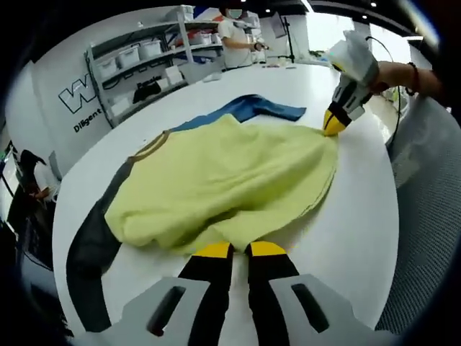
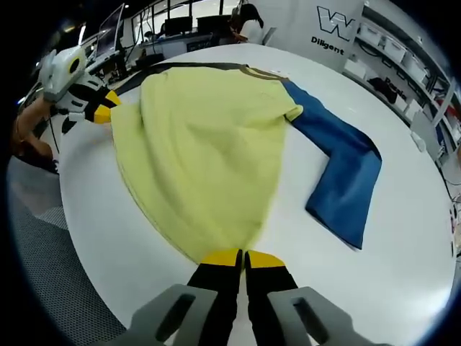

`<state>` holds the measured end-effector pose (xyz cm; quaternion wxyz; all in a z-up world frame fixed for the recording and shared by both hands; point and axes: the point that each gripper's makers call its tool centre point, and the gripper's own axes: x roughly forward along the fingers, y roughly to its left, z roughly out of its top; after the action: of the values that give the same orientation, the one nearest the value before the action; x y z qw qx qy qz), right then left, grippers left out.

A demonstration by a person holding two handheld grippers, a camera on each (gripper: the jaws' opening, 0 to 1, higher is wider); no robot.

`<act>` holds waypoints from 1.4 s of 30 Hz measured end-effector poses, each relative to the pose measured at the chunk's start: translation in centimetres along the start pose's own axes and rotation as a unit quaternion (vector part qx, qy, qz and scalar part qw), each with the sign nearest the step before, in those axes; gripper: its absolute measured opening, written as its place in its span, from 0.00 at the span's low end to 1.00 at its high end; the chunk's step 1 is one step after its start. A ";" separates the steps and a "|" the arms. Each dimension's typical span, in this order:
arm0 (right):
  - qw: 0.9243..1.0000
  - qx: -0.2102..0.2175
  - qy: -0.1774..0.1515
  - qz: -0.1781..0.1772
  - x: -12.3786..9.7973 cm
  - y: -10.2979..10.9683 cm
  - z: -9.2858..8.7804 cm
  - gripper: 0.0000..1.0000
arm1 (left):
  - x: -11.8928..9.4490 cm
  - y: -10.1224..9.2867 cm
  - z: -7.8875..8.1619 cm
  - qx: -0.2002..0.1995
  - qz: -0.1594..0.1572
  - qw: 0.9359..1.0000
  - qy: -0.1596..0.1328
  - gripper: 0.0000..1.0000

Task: Fold the garment on the visible template until the final outline fits inside the template.

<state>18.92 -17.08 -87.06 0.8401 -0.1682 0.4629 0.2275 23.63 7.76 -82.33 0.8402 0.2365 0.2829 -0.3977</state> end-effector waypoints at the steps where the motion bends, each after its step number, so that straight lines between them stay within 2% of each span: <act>1: 1.000 0.000 0.000 0.000 0.0 0.0 0.0 0.00 | -0.1 0.3 1.0 0.007 0.003 1.000 -0.007 0.11; 4: 1.000 -0.001 0.000 0.000 0.0 0.0 0.0 0.00 | 0.0 0.8 2.7 0.032 0.011 0.999 -0.014 0.10; 7: 1.000 0.001 -0.001 0.002 0.0 0.0 0.0 0.00 | 0.6 1.0 4.6 0.033 0.004 0.999 -0.026 0.10; 10: 1.000 0.003 -0.002 0.004 0.0 0.0 0.0 0.00 | 1.9 1.3 6.3 0.052 0.011 0.998 -0.023 0.09; 13: 1.000 0.003 -0.002 0.004 0.1 -0.1 0.0 0.00 | 3.0 1.0 8.0 0.051 0.003 0.998 -0.038 0.09; 18: 1.000 0.006 -0.004 0.006 0.1 0.0 0.0 0.00 | 5.2 1.5 9.2 0.067 0.013 0.997 -0.021 0.09; 21: 1.000 0.005 -0.004 0.006 0.1 0.0 0.0 0.00 | 6.3 1.9 10.0 0.049 0.001 0.998 -0.028 0.09; 24: 1.000 0.006 -0.005 0.007 0.1 0.0 0.0 0.00 | 7.7 2.8 10.3 0.038 -0.006 0.999 -0.023 0.09; 32: 1.000 0.015 -0.009 0.012 0.0 0.0 0.0 0.00 | 10.9 3.4 10.2 0.029 -0.014 0.999 -0.010 0.09; 37: 1.000 0.021 -0.011 0.015 0.0 -0.1 0.0 0.00 | 12.4 3.6 9.4 0.042 -0.010 0.999 0.011 0.09; 42: 0.999 0.026 -0.012 0.015 0.1 -0.1 0.1 0.00 | 13.4 3.8 8.6 0.037 -0.008 0.999 0.023 0.09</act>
<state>19.08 -17.14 -87.07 0.8459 -0.1371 0.4612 0.2301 36.17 -2.59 -84.27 0.8211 0.2741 0.2887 -0.4091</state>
